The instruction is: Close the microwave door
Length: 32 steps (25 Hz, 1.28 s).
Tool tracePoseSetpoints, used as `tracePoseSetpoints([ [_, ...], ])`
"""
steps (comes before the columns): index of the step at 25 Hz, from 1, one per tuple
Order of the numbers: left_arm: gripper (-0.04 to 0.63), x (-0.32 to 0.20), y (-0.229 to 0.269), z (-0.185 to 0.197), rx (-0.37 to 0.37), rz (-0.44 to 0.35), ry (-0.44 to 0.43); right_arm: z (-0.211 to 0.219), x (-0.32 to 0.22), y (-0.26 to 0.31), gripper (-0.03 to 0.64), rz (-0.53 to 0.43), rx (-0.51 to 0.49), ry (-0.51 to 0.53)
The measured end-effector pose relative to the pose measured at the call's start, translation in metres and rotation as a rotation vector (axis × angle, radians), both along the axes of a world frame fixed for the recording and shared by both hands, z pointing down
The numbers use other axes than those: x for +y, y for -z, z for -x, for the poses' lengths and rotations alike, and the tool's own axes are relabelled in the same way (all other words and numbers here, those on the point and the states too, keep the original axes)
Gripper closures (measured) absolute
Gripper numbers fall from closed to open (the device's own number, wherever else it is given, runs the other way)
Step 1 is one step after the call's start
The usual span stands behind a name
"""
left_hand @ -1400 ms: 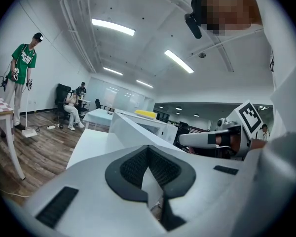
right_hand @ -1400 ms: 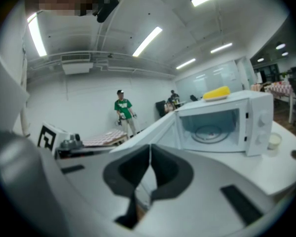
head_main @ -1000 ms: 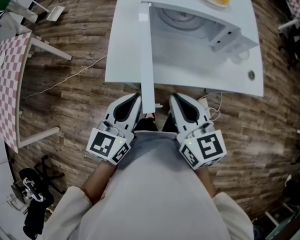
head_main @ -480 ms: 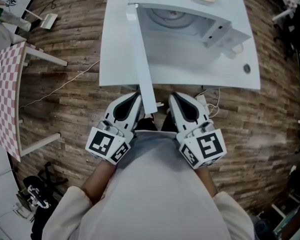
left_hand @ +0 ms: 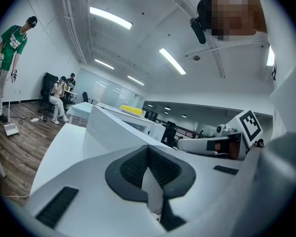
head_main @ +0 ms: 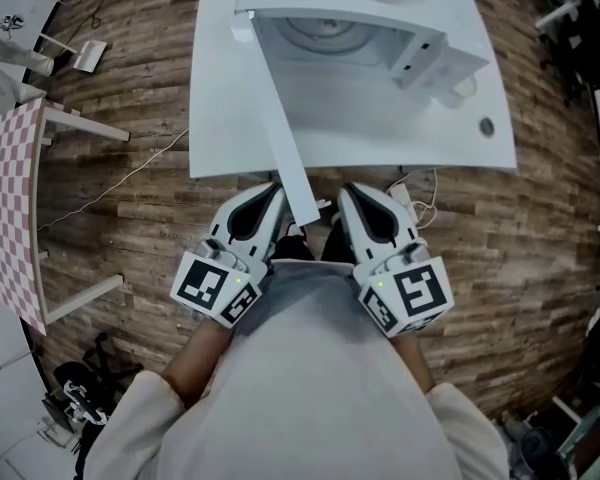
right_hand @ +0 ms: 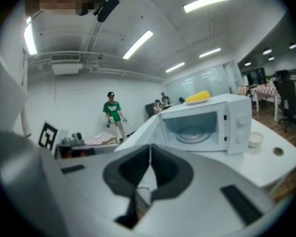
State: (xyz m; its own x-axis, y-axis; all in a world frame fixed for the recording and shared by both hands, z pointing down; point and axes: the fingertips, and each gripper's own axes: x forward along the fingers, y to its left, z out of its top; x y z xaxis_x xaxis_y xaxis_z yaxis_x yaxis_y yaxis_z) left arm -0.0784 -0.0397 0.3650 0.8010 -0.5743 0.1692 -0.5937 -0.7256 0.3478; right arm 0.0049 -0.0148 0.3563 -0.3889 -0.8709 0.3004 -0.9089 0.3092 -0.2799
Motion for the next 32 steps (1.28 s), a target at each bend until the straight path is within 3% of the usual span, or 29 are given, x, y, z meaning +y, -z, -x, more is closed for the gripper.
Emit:
tracePoseSetpoints([
  [21, 0.575, -0.006, -0.001, -0.047, -0.005, 0.015, -0.102, -0.038, -0.002, -0.003, 0.592, 0.011, -0.016, -0.079],
  [32, 0.575, -0.018, -0.001, -0.069, -0.026, -0.008, -0.125, -0.085, -0.008, 0.001, 0.592, 0.000, 0.004, -0.128],
])
